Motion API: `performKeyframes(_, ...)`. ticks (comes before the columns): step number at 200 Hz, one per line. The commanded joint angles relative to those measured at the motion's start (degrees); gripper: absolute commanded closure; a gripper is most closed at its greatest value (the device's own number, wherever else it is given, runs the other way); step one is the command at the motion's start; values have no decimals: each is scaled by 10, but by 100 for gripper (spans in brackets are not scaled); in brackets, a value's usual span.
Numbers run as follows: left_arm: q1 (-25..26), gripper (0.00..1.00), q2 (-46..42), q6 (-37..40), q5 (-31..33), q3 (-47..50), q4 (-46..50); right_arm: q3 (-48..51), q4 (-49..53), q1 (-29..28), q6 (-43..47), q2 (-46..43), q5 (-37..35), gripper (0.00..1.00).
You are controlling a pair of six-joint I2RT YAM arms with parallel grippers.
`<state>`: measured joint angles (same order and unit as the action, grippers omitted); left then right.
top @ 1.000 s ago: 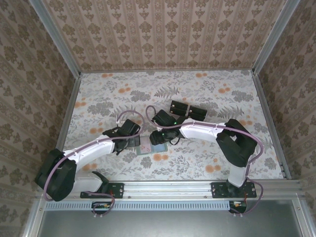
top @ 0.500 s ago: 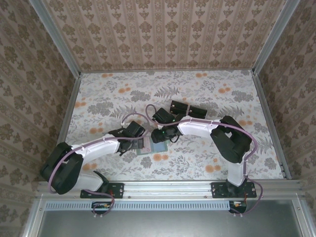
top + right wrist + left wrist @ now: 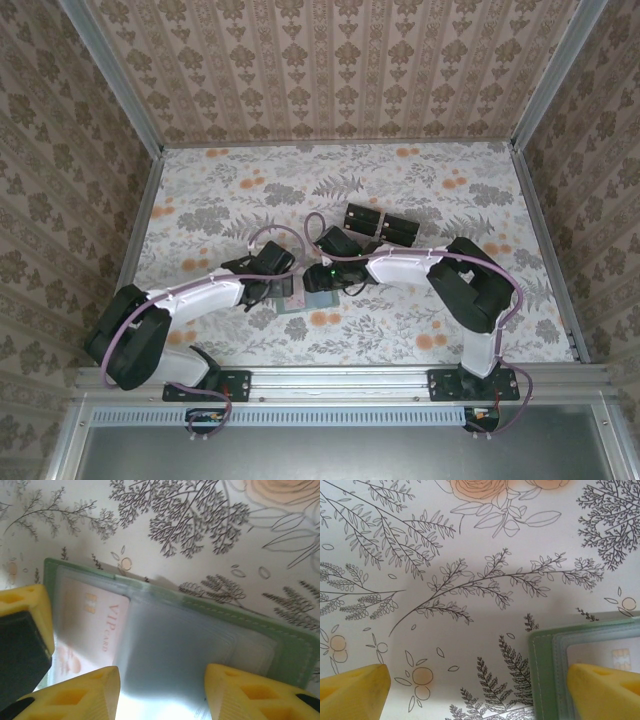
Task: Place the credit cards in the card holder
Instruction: Flip over the card slot on the card holder.
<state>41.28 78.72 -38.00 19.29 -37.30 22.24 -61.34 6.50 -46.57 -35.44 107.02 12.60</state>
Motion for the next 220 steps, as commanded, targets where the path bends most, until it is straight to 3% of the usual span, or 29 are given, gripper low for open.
performKeyframes(1, -8, 0, -10, 24, -6, -16, -1, 26, 13, -17, -48, 6, 36, 49)
performKeyframes(94, 14, 0, -139, 0, -34, 61, -24, 10, 7, -11, -70, 10, 32, 48)
performKeyframes(220, 105, 0, -216, -6, -23, 134, -117, 12, -28, 2, -119, -1, 59, 48)
